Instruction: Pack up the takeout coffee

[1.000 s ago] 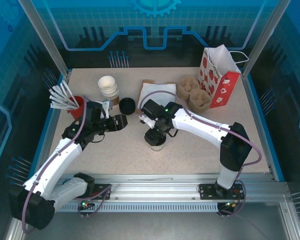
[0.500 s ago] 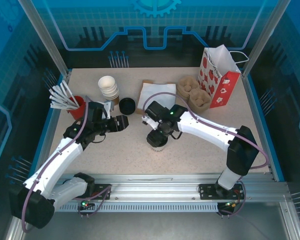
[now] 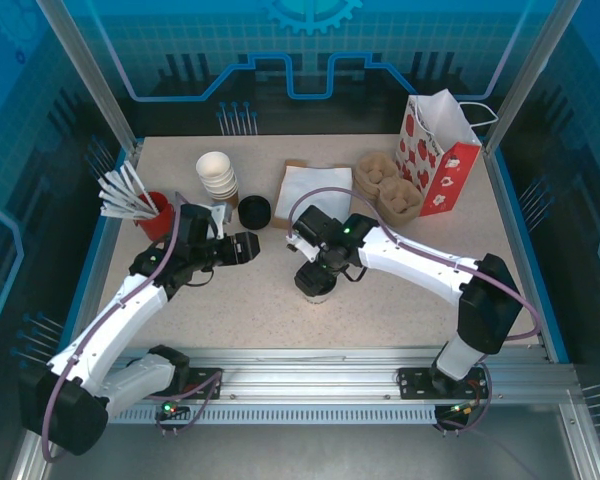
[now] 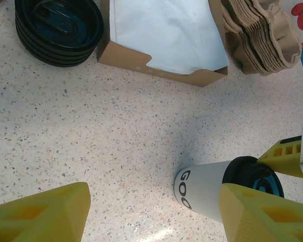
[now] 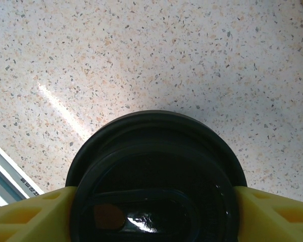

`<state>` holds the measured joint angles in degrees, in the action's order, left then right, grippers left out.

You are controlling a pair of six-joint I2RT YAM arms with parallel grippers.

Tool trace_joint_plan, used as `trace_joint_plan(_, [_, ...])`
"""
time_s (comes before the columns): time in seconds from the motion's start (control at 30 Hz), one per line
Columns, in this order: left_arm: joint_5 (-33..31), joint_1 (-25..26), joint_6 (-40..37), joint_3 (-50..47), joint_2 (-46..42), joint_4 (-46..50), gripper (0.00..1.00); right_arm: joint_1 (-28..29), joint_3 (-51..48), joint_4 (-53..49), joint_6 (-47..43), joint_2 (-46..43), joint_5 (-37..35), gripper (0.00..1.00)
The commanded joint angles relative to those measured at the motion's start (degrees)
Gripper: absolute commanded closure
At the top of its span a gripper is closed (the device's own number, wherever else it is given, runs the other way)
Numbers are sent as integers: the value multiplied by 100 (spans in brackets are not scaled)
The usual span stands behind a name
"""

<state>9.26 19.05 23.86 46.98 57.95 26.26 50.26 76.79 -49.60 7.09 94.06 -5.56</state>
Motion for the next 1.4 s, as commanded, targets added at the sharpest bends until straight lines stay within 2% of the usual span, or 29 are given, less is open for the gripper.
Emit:
trace_joint_plan(0.0, [-3,64,40,8,38,-129,30,55,-77,95,101,-210,47,21])
trace_joint_plan(0.37, [-8,160,60,-47,99,-126,30,66,-192,221,111,-392,84,15])
trace_joint_plan(0.57, [551,171,201,-204,155,-438,27,-41,-185,199,130,-861,159,12])
trace_joint_plan(0.63, [901,194,358,-325,147,-710,25,-260,-378,298,186,-1207,482,12])
trace_joint_plan(0.7, [1257,322,611,-512,144,-1171,23,-709,-761,559,263,-1555,1210,11])
trace_joint_plan(0.8, [1442,683,821,-629,386,-1661,19,-1368,-1280,884,359,-1716,2187,12])
trace_joint_plan(0.93, [1521,1105,818,-442,1030,-1833,16,-1782,-1747,1378,446,-1638,2946,14])
trace_joint_plan(1.1, [1520,1275,773,-271,1599,-1995,17,-2025,-2107,1697,464,-1522,3205,18])
trace_joint_plan(1.37, [1660,1277,753,-151,2168,-2152,26,-2167,-2394,2076,556,-1300,3386,24])
